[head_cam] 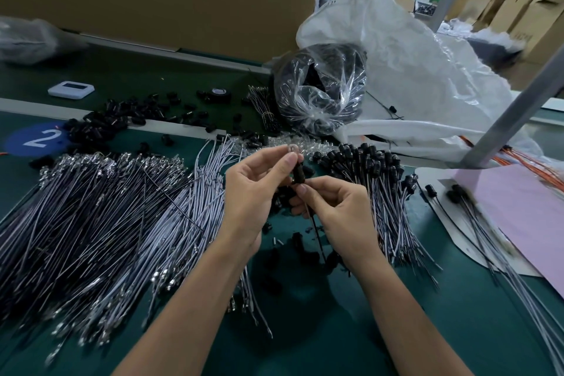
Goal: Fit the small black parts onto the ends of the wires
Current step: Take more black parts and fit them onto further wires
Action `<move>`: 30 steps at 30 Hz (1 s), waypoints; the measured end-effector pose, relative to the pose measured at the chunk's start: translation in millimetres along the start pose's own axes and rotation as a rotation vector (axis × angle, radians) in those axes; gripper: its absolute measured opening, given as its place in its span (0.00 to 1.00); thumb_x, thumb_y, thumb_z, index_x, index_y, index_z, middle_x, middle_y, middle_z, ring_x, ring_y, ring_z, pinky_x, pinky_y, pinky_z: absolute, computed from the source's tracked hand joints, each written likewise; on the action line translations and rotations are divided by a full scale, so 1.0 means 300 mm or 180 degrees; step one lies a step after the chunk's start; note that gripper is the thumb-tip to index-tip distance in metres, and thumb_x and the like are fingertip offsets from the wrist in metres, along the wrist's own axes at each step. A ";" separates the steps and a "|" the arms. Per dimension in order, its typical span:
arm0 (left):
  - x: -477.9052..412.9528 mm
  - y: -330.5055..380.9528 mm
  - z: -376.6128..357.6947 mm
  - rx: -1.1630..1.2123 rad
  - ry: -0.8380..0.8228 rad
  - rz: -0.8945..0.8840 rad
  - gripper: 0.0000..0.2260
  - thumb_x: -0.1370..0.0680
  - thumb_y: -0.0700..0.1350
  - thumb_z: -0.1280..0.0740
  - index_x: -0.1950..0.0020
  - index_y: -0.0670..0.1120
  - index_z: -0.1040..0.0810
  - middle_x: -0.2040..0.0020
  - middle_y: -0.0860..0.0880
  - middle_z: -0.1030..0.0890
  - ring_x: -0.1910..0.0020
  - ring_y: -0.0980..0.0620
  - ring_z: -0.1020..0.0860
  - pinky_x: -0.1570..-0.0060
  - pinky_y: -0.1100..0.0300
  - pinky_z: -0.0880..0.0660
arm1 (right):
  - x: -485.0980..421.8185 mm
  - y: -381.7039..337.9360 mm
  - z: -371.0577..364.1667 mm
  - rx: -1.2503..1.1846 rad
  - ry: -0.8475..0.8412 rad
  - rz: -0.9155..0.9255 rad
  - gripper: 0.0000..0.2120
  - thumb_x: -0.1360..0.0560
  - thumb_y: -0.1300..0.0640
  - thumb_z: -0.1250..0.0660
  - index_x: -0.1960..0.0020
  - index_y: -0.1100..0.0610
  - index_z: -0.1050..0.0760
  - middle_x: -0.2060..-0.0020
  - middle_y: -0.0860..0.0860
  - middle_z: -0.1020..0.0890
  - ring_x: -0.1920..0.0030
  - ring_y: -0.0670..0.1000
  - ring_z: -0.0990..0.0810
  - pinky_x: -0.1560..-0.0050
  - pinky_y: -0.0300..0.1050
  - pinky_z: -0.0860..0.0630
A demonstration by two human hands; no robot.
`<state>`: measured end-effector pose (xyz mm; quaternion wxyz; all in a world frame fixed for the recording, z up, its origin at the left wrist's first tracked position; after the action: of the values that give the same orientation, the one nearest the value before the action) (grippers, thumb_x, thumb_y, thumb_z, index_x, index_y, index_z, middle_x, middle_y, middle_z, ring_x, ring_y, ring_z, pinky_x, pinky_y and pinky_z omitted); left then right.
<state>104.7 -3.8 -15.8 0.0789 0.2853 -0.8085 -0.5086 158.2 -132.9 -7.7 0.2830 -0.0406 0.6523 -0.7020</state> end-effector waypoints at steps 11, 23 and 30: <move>-0.004 -0.002 0.027 0.0058 0.0250 -0.0019 0.07 0.27 0.41 0.29 0.50 0.43 0.16 0.54 0.44 0.14 0.54 0.51 0.16 0.54 0.62 0.21 | 0.006 -0.019 0.000 0.0073 0.0032 0.0130 0.08 0.26 0.65 0.28 0.58 0.53 0.17 0.64 0.49 0.14 0.63 0.48 0.14 0.59 0.36 0.20; -0.006 0.017 0.023 0.0357 0.0095 -0.0038 0.10 0.39 0.47 0.22 0.60 0.47 0.15 0.57 0.43 0.14 0.55 0.50 0.16 0.54 0.62 0.22 | 0.007 -0.014 -0.009 -0.0077 -0.0044 0.0056 0.07 0.26 0.65 0.29 0.57 0.53 0.17 0.64 0.52 0.14 0.62 0.53 0.14 0.59 0.41 0.19; -0.009 0.024 0.015 0.0347 -0.0044 -0.0002 0.11 0.39 0.46 0.23 0.59 0.47 0.12 0.57 0.46 0.13 0.55 0.52 0.16 0.55 0.64 0.21 | 0.009 -0.020 -0.009 -0.0037 -0.0070 0.0078 0.07 0.26 0.65 0.29 0.57 0.53 0.17 0.64 0.52 0.14 0.62 0.53 0.14 0.59 0.42 0.18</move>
<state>102.3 3.5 -11.3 0.0575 0.2859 -0.8355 -0.4658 152.6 -131.9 -3.2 0.2984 -0.0420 0.6537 -0.6942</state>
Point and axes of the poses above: each hand's wrist, its own x-axis away from the middle knuckle, its own z-axis out of the back of the hand, y = z × x, the point moved 9 cm from there along -x, towards the middle knuckle
